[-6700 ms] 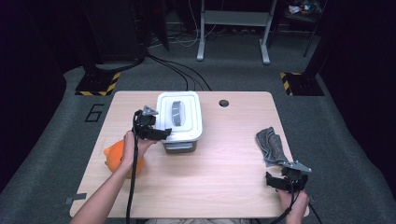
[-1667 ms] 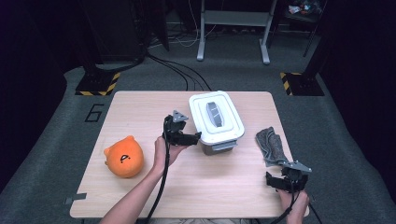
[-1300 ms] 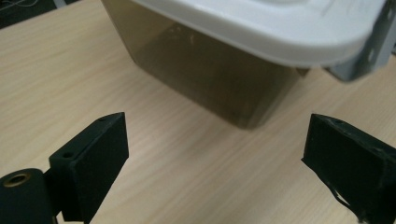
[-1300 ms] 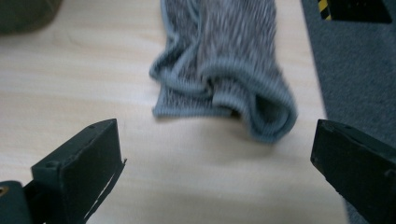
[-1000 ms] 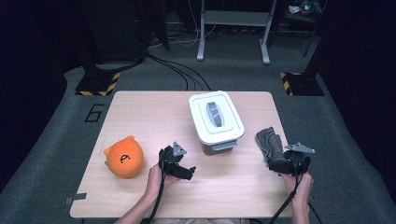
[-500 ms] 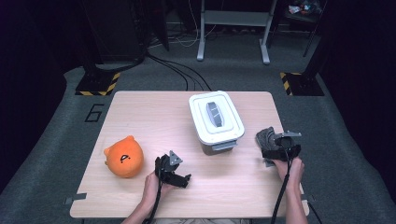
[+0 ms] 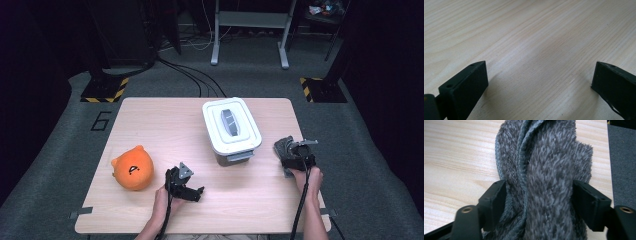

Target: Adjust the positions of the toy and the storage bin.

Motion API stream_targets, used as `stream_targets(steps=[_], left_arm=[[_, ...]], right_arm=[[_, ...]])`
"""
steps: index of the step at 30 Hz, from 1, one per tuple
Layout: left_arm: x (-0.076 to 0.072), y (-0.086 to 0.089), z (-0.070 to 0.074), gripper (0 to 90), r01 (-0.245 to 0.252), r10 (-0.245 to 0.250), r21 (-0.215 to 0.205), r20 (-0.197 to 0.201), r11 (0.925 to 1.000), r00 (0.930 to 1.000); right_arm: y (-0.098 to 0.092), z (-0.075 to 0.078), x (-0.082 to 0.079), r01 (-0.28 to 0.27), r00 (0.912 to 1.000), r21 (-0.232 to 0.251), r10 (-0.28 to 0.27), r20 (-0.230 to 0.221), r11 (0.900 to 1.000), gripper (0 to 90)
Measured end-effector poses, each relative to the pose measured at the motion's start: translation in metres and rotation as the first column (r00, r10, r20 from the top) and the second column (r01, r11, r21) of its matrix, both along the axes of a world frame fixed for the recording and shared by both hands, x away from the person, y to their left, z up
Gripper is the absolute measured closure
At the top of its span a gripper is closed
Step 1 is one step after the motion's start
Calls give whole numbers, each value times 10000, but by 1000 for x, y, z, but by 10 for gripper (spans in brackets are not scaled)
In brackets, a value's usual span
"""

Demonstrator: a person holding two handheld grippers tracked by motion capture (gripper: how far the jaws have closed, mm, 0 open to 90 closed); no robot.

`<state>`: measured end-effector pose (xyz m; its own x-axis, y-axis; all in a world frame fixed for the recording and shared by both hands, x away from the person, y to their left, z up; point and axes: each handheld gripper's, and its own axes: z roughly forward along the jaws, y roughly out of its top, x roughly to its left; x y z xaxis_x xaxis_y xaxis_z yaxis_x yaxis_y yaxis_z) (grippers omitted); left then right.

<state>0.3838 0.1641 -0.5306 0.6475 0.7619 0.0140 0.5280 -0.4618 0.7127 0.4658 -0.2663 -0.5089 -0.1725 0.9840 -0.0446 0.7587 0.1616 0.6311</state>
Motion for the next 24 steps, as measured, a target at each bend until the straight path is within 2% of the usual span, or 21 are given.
stream_targets(steps=[2, 6, 9, 12, 16, 20, 24], left_arm=[[0, 0, 0, 1, 26, -26, 36, -2, 10000, 10000], [0, 0, 0, 2, 54, -54, 33, 11, 10000, 10000], [0, 1, 0, 2, 55, -55, 39, 13, 10000, 10000], [0, 1, 0, 3, 55, -56, 34, 9, 10000, 10000], [0, 0, 0, 3, -32, 32, 16, 40, 10000, 10000], [0, 0, 0, 6, -68, 68, 3, 48, 10000, 10000], [0, 0, 0, 6, -62, 62, 18, 58, 10000, 10000]], right_arm=[[0, 0, -1, 103, 9999, 108, -103, 4, 9999, 378], [-3, 1, -2, -39, 9999, -54, 40, 145, 10000, 517], [-3, 1, -4, 147, 9996, 22, -147, 258, 9999, 606], [-3, 1, -4, 226, 9992, -116, -222, 322, 9997, 667], [-5, 2, -5, 361, 9985, -66, -358, 411, 9993, 697], [-7, 9, -12, 419, 9978, 192, -428, 516, 9989, 701], [-10, 19, -21, 230, 9963, 95, -237, 832, 9997, 700]])
